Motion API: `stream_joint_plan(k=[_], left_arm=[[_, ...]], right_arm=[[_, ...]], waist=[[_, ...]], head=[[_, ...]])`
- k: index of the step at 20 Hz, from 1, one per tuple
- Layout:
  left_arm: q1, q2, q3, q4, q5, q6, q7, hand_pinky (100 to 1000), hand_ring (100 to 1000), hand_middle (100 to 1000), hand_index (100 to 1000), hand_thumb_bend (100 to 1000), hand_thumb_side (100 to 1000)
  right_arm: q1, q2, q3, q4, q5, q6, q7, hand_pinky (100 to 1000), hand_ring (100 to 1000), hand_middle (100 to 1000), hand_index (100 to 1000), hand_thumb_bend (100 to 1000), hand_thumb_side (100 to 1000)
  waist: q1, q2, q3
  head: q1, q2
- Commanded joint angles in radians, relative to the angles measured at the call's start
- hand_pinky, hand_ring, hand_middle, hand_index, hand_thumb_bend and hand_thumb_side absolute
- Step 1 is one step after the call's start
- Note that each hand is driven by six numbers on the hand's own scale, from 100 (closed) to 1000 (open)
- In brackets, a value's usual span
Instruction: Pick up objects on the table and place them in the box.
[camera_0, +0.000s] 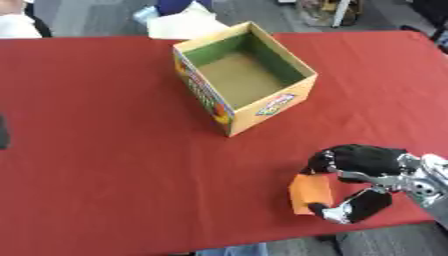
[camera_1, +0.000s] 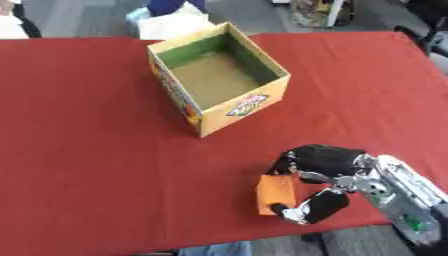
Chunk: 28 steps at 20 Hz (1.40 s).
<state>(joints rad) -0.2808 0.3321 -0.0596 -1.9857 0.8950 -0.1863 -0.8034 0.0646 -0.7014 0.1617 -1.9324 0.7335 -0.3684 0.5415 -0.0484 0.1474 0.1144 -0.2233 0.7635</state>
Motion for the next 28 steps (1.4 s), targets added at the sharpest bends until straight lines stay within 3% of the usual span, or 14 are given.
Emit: stream_joint_plan(k=[1,6,11,16,23,28], left_arm=[[-0.008,0.006,0.000,-0.014,-0.005,0.001,-0.006,557,946,1000,767,100,619],[-0.005,0.006,0.001,-0.014,-0.008,0.002,-0.010,556,947,1000,767,100,620],[-0.003,0.006,0.003,-0.014,-0.010,0.003,-0.010,557,947,1000,767,100,619],[-0.001,0.007,0.004,-0.014,-0.011,0.001,-0.011,556,947,1000,767,100,619],[-0.003,0.009,0.005,-0.014,-0.012,-0.005,-0.012,555,947,1000,766,100,618],[-0.013,0.008,0.005,-0.014,-0.012,-0.012,-0.018,553,948,1000,765,100,617]], right_arm=[[-0.005,-0.044,-0.009,-0.028,0.011,0.010,-0.028,774,804,569,833,100,752],[0.000,-0.067,-0.016,-0.036,-0.001,0.028,-0.067,767,797,549,817,100,657],[0.003,-0.099,-0.041,-0.044,-0.068,0.049,-0.084,755,790,526,810,100,678],[-0.028,-0.148,-0.099,-0.063,-0.161,0.080,-0.099,752,786,506,806,100,640],[-0.129,-0.221,-0.171,-0.054,-0.273,0.121,-0.135,756,783,526,805,100,551],[-0.236,-0.255,-0.189,0.004,-0.326,0.126,-0.144,755,782,545,806,100,537]], waist=[[0.002,-0.012,-0.003],[0.002,-0.015,-0.007],[0.002,-0.016,-0.014],[0.003,-0.015,-0.019],[0.004,-0.009,-0.015],[0.009,0.008,-0.005]], head=[[-0.001,0.006],[0.000,0.006],[0.001,0.006],[0.005,0.006],[0.023,0.005],[0.035,-0.034]])
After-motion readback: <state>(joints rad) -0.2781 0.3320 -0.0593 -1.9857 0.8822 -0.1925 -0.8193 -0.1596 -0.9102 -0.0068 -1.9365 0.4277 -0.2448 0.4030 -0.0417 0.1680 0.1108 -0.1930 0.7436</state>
